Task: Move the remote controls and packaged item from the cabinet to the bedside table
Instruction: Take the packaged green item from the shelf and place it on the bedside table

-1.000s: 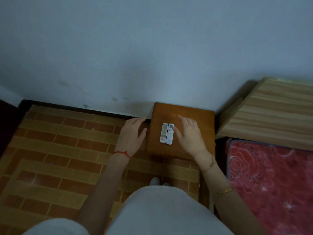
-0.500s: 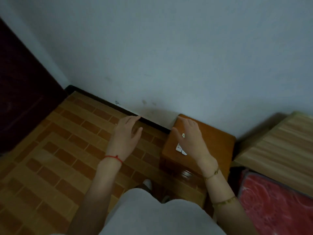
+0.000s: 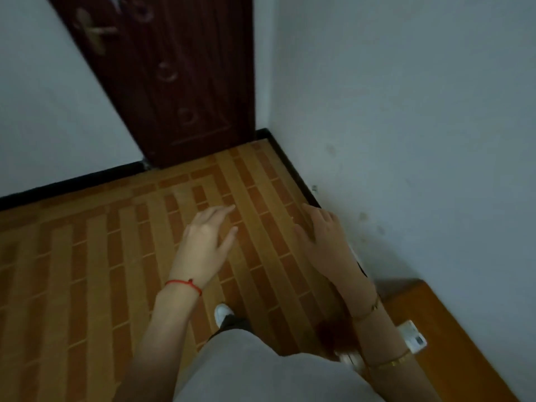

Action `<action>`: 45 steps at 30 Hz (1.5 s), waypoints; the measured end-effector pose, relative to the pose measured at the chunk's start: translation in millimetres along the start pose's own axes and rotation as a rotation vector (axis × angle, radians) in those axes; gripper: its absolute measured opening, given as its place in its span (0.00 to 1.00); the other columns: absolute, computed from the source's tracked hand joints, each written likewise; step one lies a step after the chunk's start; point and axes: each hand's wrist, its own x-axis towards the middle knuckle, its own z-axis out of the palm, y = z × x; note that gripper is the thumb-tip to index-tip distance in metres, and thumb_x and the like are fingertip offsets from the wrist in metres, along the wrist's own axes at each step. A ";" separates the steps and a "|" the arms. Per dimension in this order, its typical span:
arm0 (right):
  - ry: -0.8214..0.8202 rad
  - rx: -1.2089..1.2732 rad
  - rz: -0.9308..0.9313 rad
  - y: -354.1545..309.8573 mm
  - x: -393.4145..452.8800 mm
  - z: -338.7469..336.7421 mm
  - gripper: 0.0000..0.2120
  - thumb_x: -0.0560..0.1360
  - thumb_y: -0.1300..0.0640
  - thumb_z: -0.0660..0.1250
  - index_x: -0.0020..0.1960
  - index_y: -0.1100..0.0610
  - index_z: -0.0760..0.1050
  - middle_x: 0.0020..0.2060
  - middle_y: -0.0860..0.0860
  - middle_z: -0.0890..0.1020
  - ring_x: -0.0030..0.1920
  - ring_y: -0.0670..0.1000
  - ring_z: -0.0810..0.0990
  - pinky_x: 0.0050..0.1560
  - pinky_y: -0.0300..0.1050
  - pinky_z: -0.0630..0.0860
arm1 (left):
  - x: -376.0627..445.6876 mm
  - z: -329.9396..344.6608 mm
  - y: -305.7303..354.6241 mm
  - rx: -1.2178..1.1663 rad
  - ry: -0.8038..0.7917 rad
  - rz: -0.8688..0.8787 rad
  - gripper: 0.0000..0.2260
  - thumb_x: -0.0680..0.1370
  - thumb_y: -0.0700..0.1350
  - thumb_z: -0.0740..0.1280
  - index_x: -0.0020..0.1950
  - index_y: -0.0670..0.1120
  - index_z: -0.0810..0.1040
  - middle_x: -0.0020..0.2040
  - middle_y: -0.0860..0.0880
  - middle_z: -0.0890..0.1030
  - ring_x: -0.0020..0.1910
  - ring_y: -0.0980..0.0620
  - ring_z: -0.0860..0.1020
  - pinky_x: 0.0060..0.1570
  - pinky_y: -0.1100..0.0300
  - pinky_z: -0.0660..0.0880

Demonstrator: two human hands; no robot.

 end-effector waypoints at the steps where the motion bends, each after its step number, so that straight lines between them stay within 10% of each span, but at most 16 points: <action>1: -0.025 0.015 -0.023 -14.7 16.8 8.3 0.20 0.81 0.48 0.58 0.70 0.55 0.66 0.68 0.53 0.72 0.71 0.57 0.65 0.71 0.58 0.64 | 4.9 -10.1 -13.7 0.007 0.031 -0.037 0.19 0.80 0.48 0.65 0.71 0.49 0.72 0.65 0.47 0.76 0.67 0.47 0.72 0.64 0.45 0.73; 45: -0.733 0.034 -1.092 -551.9 556.4 325.2 0.26 0.80 0.44 0.58 0.75 0.51 0.61 0.72 0.48 0.68 0.73 0.48 0.62 0.72 0.51 0.65 | 259.8 -297.5 -419.2 0.240 0.787 -1.057 0.19 0.79 0.49 0.65 0.70 0.49 0.72 0.65 0.49 0.77 0.66 0.49 0.74 0.64 0.52 0.74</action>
